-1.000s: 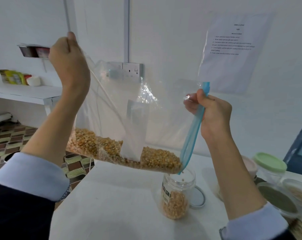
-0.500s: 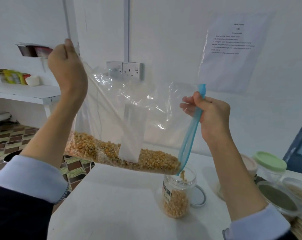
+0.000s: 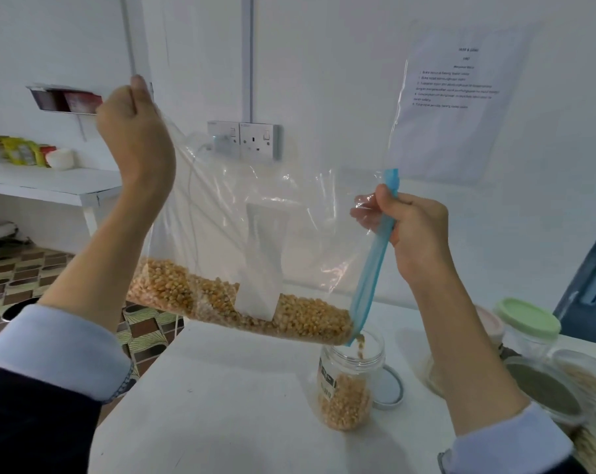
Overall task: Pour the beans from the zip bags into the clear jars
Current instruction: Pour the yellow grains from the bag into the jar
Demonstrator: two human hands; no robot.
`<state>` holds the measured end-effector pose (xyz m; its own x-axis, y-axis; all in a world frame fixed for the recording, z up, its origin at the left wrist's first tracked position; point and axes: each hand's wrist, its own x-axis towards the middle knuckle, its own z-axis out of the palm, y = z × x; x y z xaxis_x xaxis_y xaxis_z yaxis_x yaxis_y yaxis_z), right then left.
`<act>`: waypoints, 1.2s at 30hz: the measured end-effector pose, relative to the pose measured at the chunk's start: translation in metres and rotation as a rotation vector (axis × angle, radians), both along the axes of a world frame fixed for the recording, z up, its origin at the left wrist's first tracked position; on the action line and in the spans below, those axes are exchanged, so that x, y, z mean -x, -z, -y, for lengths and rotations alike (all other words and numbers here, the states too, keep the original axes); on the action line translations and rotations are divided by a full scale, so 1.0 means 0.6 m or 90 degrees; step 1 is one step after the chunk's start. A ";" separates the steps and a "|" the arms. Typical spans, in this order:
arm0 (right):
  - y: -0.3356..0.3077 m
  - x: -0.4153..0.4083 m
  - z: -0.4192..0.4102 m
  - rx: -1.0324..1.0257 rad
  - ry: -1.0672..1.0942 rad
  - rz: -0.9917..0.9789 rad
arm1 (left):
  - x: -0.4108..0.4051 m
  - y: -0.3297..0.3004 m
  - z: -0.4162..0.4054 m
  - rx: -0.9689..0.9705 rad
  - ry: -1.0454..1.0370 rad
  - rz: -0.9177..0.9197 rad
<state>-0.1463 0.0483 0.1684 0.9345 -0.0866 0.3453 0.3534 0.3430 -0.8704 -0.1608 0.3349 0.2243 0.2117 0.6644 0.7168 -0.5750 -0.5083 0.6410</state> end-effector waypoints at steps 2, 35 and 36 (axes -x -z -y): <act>0.002 0.000 0.001 -0.017 0.014 0.004 | 0.002 -0.002 -0.001 0.002 -0.003 -0.001; 0.018 0.002 -0.003 -0.016 0.055 -0.008 | -0.002 0.008 0.022 -0.029 0.036 0.018; 0.019 -0.001 -0.002 -0.025 0.062 -0.006 | -0.002 0.009 0.021 -0.030 0.035 0.014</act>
